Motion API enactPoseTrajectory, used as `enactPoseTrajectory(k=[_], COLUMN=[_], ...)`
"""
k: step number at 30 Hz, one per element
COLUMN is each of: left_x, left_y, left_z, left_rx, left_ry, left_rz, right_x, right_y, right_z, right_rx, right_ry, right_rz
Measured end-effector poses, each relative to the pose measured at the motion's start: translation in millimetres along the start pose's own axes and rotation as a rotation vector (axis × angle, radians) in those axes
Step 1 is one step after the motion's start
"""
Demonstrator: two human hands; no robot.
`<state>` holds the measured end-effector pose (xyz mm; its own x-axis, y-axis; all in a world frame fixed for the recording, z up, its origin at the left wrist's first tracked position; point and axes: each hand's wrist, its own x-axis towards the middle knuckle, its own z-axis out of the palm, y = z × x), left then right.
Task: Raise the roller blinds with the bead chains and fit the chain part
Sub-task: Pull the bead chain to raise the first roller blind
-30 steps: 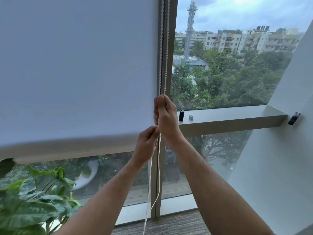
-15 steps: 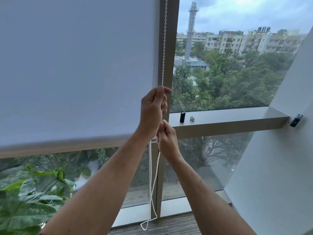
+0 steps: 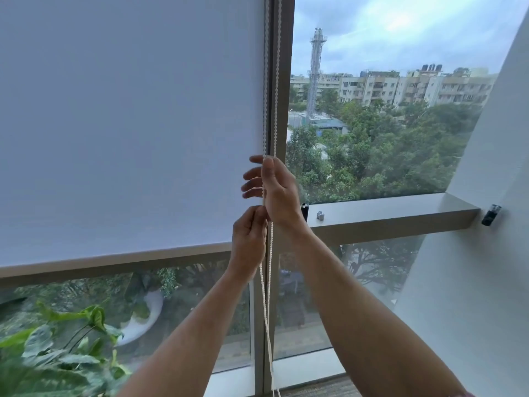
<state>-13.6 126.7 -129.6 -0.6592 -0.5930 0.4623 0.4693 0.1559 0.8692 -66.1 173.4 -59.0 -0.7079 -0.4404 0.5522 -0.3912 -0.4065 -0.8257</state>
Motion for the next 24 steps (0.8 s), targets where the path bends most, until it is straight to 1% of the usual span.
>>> enactPoseTrajectory(k=[4,8,9,12,13,14,18,19,21,24], left_x=[5.1,10.8,15.4,40.4,49.0,56.2,79.3,83.4,88.5,87.6], left_y=[-2.0,4.8,6.9,24.0,35.2,50.0,121.3,133.0,144.1,140.1], left_z=[-7.6,-16.6,-18.8,-20.1,-17.8,-14.1,10.2,16.8,27.6,34.9], left_rx=[0.062,0.041,0.041,0.006,-0.017,-0.041,-0.148,-0.155,-0.108,-0.059], left_ry=[-0.045,-0.171,-0.154,0.002,0.018,0.0,-0.226,-0.255,-0.226,-0.11], left_rz=[-0.01,0.013,0.013,-0.05,-0.062,-0.053,0.082,0.11,0.162,0.251], right_x=[11.7,11.0,10.4,5.9,1.9,-3.4,-27.6,-31.9,-36.5,-35.0], right_y=[-14.8,-8.6,-8.7,-8.5,-5.8,-0.4,28.8,33.3,38.3,35.4], right_z=[12.3,6.6,3.9,-0.6,-0.7,-0.5,-0.2,-0.6,-3.9,-13.9], right_rx=[0.04,-0.06,-0.066,-0.097,-0.118,-0.145,-0.189,-0.196,-0.213,-0.15], right_ry=[0.029,0.055,0.066,0.103,0.11,0.111,0.066,0.057,0.033,-0.024], right_rz=[-0.021,-0.119,-0.123,-0.147,-0.148,-0.146,-0.102,-0.086,-0.063,-0.014])
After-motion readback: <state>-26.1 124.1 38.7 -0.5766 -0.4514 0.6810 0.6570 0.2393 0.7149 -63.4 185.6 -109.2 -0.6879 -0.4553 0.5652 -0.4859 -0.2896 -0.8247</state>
